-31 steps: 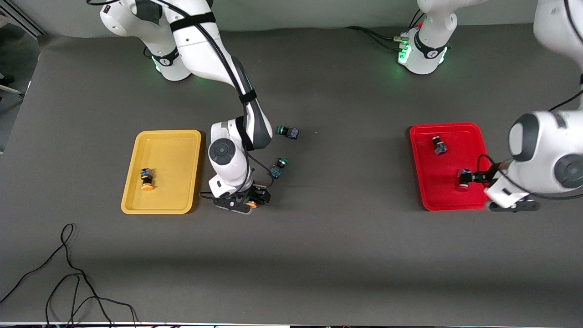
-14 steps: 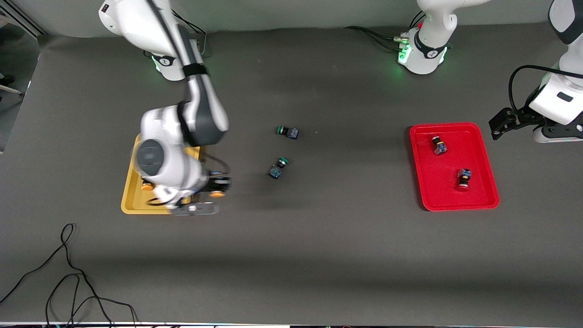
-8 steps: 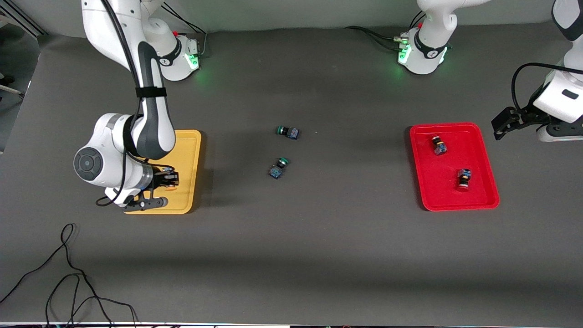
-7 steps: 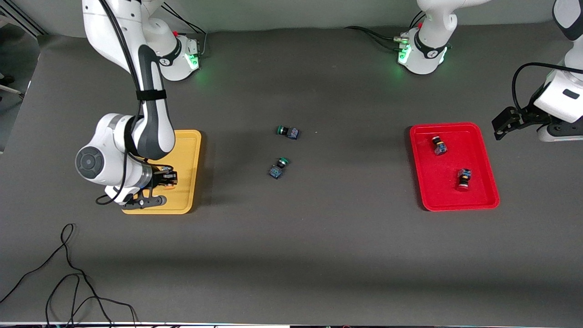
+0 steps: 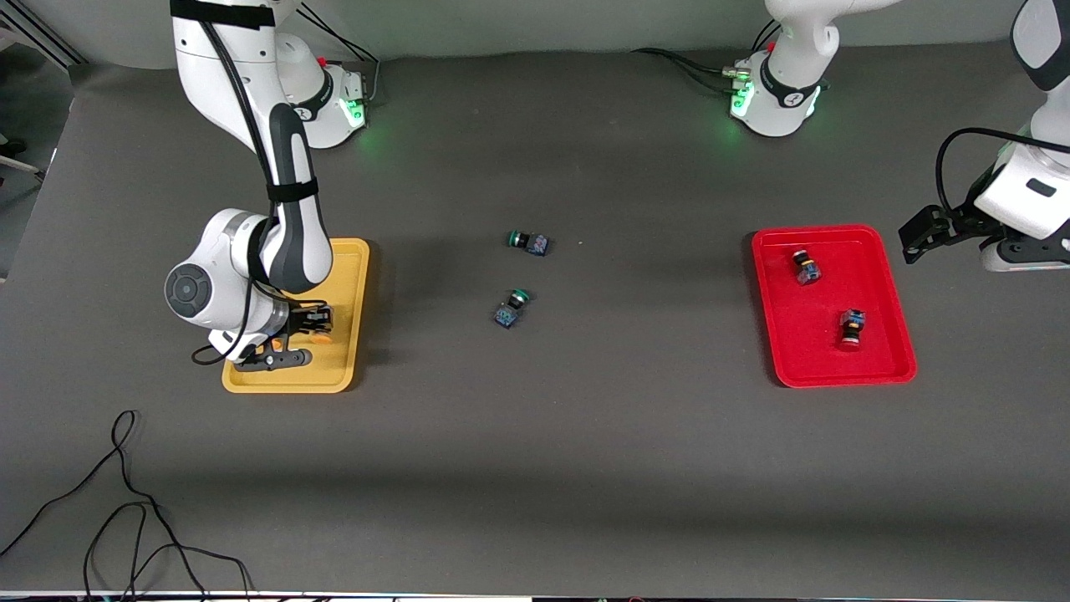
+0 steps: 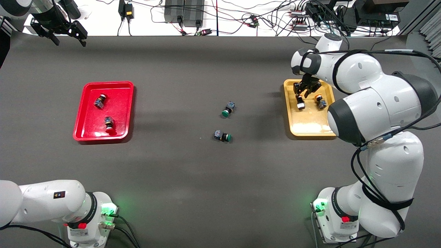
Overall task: Place red and yellow buttons in trays
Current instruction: 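Lower the yellow button into the yellow tray and open the right gripper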
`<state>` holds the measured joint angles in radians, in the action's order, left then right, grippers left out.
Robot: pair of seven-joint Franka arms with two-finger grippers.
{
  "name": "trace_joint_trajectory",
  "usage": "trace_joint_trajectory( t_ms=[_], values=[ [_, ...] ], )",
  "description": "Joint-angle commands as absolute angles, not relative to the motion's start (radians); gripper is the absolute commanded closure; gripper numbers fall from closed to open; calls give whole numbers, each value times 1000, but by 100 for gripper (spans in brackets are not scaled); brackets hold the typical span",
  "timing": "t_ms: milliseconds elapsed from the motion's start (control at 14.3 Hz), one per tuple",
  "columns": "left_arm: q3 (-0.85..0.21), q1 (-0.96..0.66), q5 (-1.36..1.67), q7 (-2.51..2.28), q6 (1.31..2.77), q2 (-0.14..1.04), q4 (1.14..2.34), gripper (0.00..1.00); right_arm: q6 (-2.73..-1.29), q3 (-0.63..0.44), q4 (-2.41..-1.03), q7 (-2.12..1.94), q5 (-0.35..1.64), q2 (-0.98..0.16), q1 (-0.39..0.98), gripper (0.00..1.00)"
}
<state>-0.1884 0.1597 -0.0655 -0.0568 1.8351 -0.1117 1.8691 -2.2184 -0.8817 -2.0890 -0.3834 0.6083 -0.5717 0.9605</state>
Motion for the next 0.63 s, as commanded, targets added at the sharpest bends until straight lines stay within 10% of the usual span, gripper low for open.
trace_joint_trajectory(
  t_ms=[0, 560],
  values=[
    [-183, 150, -61, -51, 1804, -100, 1838, 1, -2203, -897, -2054, -364, 631, -548, 973, 0],
    [-183, 160, -64, -54, 1804, -64, 1815, 0, -1740, -1043, -1660, -103, 471, -508, 991, 0]
  ],
)
